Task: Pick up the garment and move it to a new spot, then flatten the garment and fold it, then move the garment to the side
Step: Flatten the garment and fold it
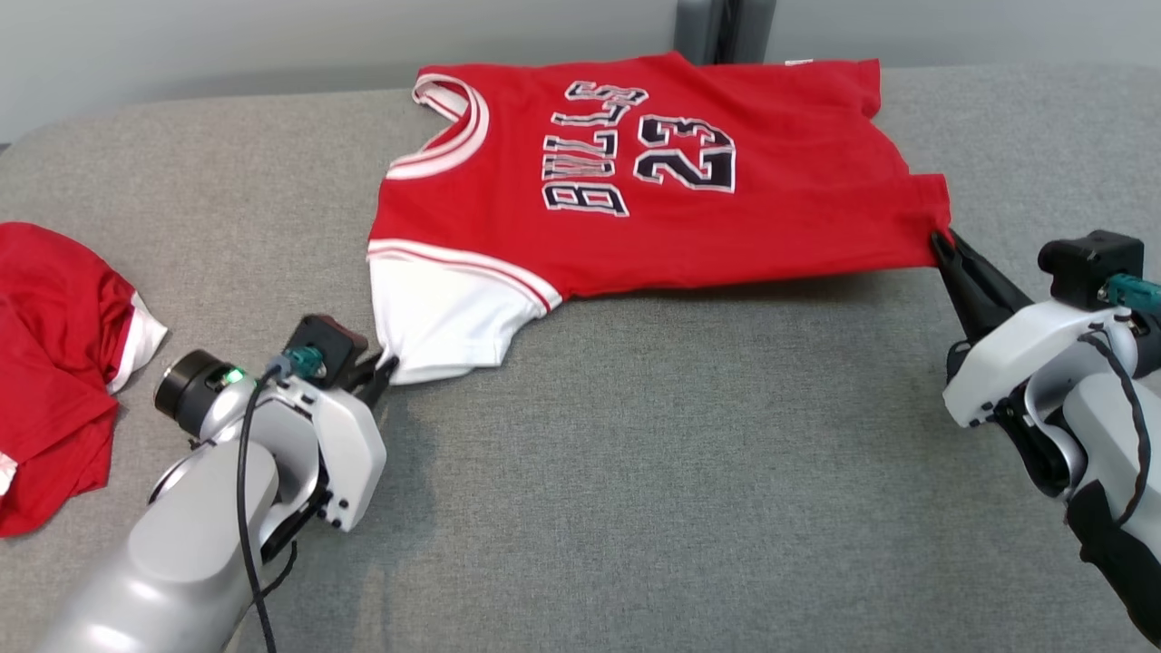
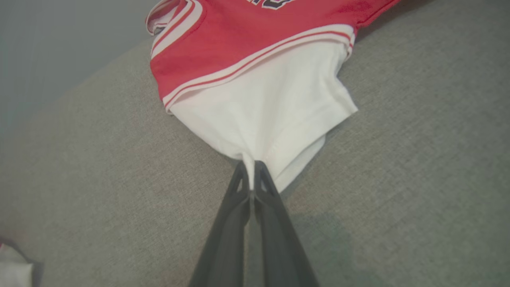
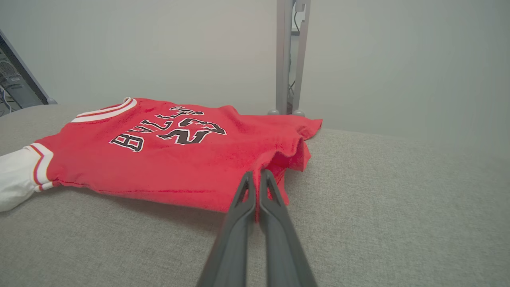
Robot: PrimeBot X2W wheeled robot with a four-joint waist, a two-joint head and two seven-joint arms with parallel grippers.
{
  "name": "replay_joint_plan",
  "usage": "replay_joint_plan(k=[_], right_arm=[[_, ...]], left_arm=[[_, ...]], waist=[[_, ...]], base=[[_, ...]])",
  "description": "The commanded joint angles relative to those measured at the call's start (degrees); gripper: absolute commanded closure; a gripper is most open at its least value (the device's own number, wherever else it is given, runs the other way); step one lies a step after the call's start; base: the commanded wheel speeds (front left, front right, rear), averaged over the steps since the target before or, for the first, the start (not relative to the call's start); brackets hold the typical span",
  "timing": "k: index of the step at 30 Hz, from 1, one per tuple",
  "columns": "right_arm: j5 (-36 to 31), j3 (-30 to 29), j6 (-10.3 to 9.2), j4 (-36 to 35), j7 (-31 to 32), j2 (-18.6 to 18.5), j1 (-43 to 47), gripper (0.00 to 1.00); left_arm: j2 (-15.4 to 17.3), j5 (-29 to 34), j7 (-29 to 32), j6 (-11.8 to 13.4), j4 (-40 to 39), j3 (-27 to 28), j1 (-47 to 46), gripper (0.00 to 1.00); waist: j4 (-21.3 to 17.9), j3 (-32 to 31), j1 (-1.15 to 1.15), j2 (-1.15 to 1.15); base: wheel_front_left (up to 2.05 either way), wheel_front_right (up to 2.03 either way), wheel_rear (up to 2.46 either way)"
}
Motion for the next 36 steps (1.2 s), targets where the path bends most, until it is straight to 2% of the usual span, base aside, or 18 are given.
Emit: replay_joint_plan(k=[1, 4, 11, 17, 24, 36], right_arm=[[0.85, 0.82, -0.04, 0.61, -0.11, -0.84, 1.02, 1.00], [1.64, 2.15, -0.04, 0.91, -0.10, -1.21, 1.67, 1.00], [5.54, 6.67, -0.04, 1.30, -0.10, -3.14, 3.07, 1.00], [9.94, 11.76, -0.04, 1.78, 0.01, -4.90, 4.02, 1.00], [17.63, 19.01, -0.04, -0.37, 3.27, -7.91, 4.61, 1.00], [30.15, 26.15, -0.04, -7.32, 11.42, -13.09, 6.07, 1.00]], left_arm=[[1.87, -1.12, 1.74, -0.04, -2.46, -1.36, 1.32, 1.00], [3.78, -2.46, 4.50, -0.04, -6.35, -3.44, 2.83, 1.00], [11.85, -9.52, 14.30, -0.05, -22.79, -7.96, 7.06, 1.00], [17.41, -13.45, 20.67, -0.06, -34.74, -8.78, 9.62, 1.00], [22.55, -18.54, 27.42, -0.06, -46.24, -10.10, 12.77, 1.00], [28.33, -22.23, 33.31, 1.06, -55.11, -11.18, 15.75, 1.00]], waist=[[0.09, -0.97, 0.00, 0.00], [0.09, -1.71, 0.00, 0.00], [-0.15, -3.76, 0.00, 0.00], [-0.54, -4.98, 0.00, 0.00], [-1.54, -6.43, 0.00, 0.00], [-3.35, -8.00, 0.00, 0.00]], base=[[0.00, 0.00, 0.00], [0.00, 0.00, 0.00], [0.00, 0.00, 0.00], [0.00, 0.00, 0.00], [0.00, 0.00, 0.00], [0.00, 0.00, 0.00]])
